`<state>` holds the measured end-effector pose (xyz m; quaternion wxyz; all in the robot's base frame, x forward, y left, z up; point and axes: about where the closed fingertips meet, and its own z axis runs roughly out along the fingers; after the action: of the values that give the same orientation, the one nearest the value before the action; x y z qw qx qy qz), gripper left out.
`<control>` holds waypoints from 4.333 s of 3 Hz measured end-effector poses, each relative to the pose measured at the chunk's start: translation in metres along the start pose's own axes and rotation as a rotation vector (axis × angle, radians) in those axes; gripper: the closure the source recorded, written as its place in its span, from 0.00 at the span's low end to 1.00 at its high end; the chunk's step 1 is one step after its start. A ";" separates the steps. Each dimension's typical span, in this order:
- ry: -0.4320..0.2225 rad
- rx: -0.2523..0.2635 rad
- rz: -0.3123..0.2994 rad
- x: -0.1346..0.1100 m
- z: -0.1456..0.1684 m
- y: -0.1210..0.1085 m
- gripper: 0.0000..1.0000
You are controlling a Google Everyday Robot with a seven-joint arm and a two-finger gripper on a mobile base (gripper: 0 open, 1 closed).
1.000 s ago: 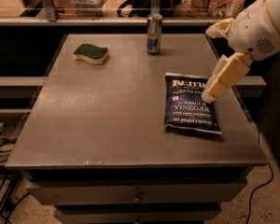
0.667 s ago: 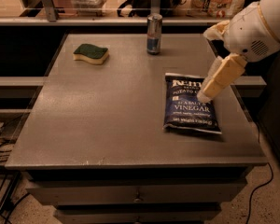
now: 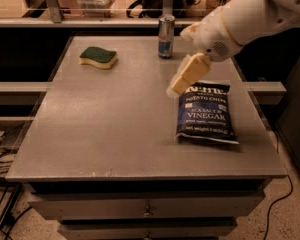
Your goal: Pick sponge
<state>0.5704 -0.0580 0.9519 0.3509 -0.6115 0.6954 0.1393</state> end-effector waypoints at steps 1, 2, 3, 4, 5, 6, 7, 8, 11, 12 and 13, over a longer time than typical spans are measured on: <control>-0.030 -0.022 -0.013 -0.025 0.043 -0.017 0.00; -0.042 -0.046 -0.093 -0.074 0.119 -0.040 0.00; -0.043 -0.049 -0.097 -0.076 0.121 -0.039 0.00; -0.049 -0.056 -0.058 -0.074 0.132 -0.038 0.00; -0.133 -0.068 0.019 -0.074 0.161 -0.042 0.00; -0.251 -0.059 0.109 -0.077 0.192 -0.058 0.00; -0.335 -0.043 0.172 -0.085 0.217 -0.077 0.00; -0.375 -0.034 0.202 -0.094 0.234 -0.090 0.00; -0.415 -0.051 0.232 -0.109 0.281 -0.117 0.19; -0.410 -0.055 0.229 -0.112 0.288 -0.118 0.42; -0.399 -0.040 0.221 -0.113 0.283 -0.118 0.64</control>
Offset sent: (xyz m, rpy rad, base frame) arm 0.0937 0.1368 -0.0364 -0.0059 -0.0020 0.1151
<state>0.7727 0.1783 0.8517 0.4516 -0.4987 0.6723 0.3088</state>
